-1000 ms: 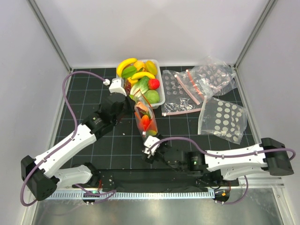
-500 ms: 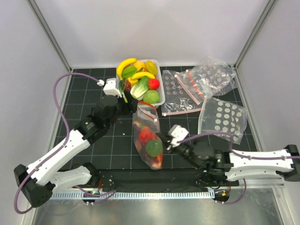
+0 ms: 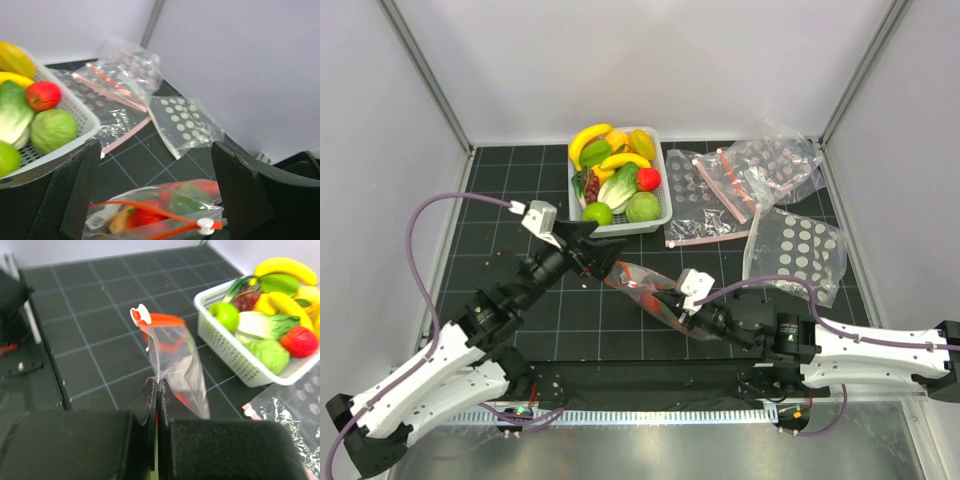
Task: Place the food in the zip-top bag and seal the zipper
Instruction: Unzip the zipper food storage bag at the center of the board.
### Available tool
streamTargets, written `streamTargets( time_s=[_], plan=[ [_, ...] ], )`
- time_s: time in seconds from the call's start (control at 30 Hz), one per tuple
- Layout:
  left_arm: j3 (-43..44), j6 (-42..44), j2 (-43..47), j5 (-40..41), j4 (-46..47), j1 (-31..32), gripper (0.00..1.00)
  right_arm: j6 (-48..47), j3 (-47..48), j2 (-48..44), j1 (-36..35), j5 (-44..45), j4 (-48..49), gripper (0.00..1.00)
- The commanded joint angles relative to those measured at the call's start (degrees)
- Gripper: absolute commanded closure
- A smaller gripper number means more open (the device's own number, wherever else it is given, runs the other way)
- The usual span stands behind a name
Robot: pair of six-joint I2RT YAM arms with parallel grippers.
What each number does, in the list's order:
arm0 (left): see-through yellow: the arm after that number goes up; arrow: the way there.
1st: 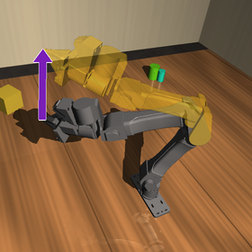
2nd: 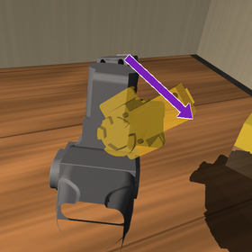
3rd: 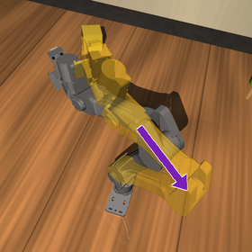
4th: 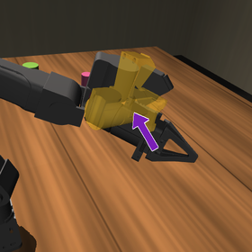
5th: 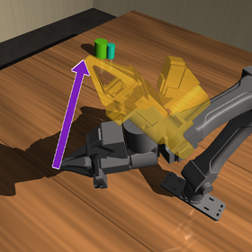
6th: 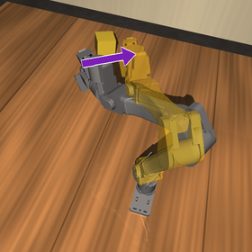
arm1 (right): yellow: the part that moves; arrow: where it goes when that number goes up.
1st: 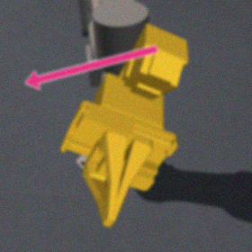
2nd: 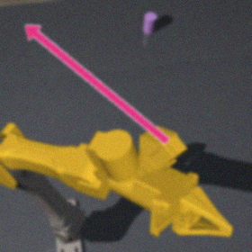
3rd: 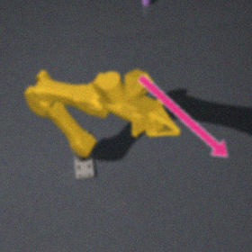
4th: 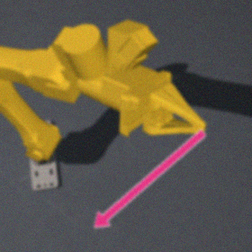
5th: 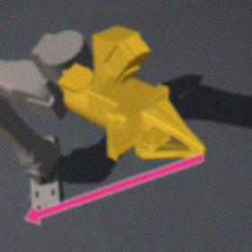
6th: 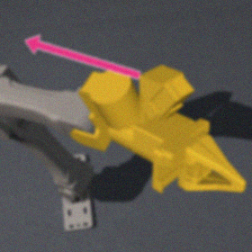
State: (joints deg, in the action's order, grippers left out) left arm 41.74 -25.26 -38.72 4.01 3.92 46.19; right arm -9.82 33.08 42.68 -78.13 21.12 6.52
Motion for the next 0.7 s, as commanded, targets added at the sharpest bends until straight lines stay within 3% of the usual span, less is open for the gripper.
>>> streamTargets(
  time_s=[0.0,0.13,0.33,0.53,0.67],
  plan=[
    [-1.3,3.28,-0.57,-11.91,11.19,0.21,0.05,-1.25,1.46,-0.14,0.34,-4.95,0.86,0.99],
    [-4.29,3.99,-0.39,-18.5,18.38,0.21,0.09,-0.99,0.15,-1.98,0.61,-7.41,1.73,0.99],
    [-4.64,6.0,-2.5,-26.24,20.5,0.21,0.21,-0.55,-3.01,-8.3,1.31,-7.24,3.93,0.99],
    [-4.3,5.22,-4.34,-34.15,23.41,0.39,0.21,0.86,-4.86,-12.88,2.1,-7.85,5.07,0.99],
    [-2.37,4.96,-7.94,-38.1,23.23,0.74,0.26,1.56,-5.04,-14.2,2.63,-9.43,5.17,0.99]
  ],
)
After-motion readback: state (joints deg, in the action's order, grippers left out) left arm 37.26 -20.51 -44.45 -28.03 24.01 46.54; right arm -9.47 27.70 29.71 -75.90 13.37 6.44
